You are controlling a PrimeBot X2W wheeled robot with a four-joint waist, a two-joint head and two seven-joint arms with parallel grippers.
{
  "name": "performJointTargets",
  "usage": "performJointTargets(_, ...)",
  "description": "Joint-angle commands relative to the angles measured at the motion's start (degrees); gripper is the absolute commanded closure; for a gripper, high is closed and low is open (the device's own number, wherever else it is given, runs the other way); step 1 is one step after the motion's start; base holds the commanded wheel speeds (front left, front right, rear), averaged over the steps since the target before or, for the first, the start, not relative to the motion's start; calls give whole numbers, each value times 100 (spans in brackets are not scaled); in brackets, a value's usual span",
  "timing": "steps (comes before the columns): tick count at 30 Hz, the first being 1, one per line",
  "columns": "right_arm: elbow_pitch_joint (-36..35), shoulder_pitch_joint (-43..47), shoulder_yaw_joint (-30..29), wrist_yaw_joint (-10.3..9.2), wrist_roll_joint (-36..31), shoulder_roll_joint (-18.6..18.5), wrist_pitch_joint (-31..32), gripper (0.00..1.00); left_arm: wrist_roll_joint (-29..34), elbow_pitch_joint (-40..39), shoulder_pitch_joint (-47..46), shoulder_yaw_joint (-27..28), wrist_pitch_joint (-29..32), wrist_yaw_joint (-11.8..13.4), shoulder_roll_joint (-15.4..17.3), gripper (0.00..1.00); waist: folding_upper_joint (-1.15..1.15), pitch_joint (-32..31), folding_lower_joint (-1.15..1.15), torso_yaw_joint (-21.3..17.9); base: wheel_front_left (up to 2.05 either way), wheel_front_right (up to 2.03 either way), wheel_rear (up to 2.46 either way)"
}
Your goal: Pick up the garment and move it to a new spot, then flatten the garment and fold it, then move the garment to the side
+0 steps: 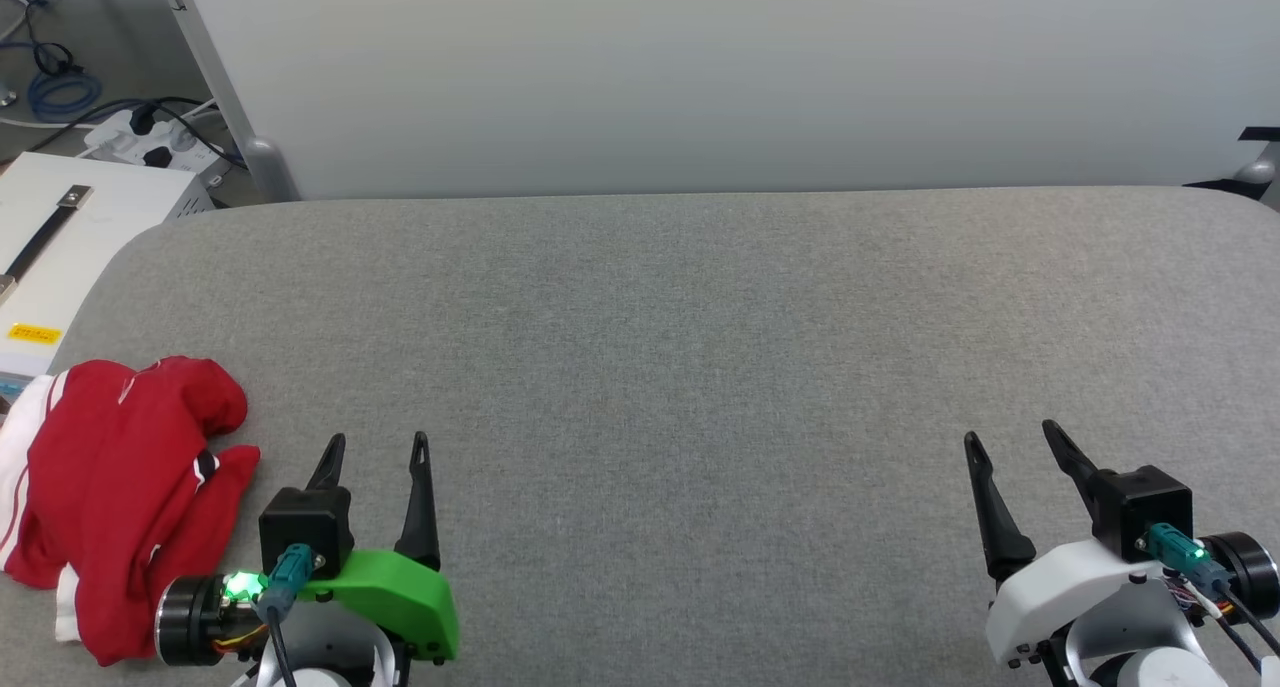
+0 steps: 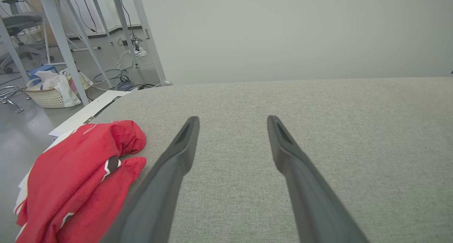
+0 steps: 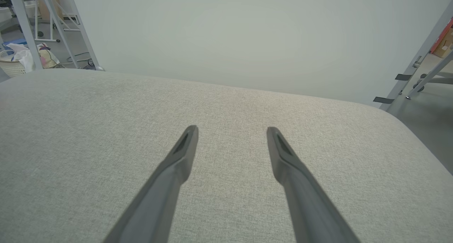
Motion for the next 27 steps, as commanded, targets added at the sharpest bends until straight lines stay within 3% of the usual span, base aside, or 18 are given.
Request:
performJointTargets(1,38,-30,11,0,57,-1,-79,0,-61,28,-36,-36,-72,-18,-2,0,0,3,0,0,0,0,0)
performJointTargets(27,-60,-60,10,-1,413,-3,-387,0,-330,140,-131,-197,-380,-40,-8,0,0,-13,0,-7,0,0,0)
